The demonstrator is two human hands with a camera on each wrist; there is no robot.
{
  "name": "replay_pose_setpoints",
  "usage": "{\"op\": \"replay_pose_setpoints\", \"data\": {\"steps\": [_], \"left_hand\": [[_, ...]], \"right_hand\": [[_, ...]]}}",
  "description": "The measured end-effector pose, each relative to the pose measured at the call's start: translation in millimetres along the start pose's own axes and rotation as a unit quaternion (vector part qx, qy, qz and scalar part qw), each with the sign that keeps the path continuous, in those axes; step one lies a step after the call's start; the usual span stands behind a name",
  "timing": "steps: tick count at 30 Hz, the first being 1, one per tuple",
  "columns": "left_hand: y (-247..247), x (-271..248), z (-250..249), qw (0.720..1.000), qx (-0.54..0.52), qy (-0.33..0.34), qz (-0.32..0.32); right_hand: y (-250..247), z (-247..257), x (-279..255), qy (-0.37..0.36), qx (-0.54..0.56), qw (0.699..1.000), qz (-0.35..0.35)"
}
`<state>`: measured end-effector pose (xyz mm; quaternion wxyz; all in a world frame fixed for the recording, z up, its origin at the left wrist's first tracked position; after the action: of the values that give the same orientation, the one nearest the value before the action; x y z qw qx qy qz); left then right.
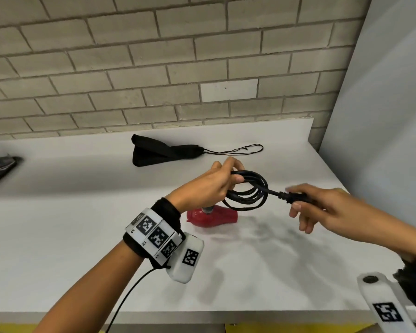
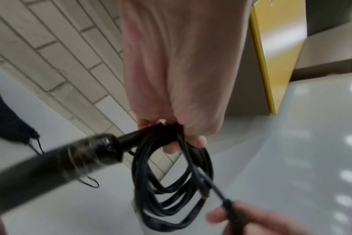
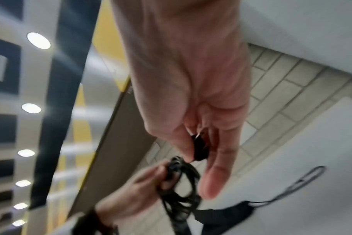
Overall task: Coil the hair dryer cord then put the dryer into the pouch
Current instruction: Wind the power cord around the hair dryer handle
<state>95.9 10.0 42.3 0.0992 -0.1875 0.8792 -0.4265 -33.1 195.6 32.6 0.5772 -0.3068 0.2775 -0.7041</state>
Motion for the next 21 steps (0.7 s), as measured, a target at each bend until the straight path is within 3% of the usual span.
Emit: {"op": "replay_pose_setpoints", "data": {"steps": [5,8,9,13,15,17,21], "left_hand": [[10,2,-16,0.999,0.003,0.033,-0.007],[24,6,-14,1.000,0.004,0.019,0.017],[29,6,-15,1.000,0.003,0.015,0.020],[41,7,-23,0.999,0.004,0.046,0.012],[36,6,-26,0.998,-0.022,0.059,0.002],[26,3,-27,0.995,-0.082,0.054,-0.001],[25,-3,-35,0.985,-0.161,0.048,0.035]], "right_hand": [[11,-20,4,0.038,-0.066,0.997,-0.023],[20,-13,11,0.090,-0.146,0.984,0.051],[21,-3,14,0.076,-0.161,0.983,0.042],[18,40,29,-0.050,-0.157,0.979,-0.123],[20,30,38,-0.062,-0.100,0.978,-0.170],[18,8,45,-0.030,0.020,0.984,-0.174],[26,-12,47,-0.051,0.159,0.985,-0.037]]}}
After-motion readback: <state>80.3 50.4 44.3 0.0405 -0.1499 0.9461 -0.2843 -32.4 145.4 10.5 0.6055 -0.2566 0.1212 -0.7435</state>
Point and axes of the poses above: each hand's wrist, its own x-axis towards the middle knuckle, its own y-axis out of the palm, z = x × y, the point moved 4 cm from there along x, towards the middle knuckle, and after that the axes turned 15 degrees about -y, right-handed, at the moved point
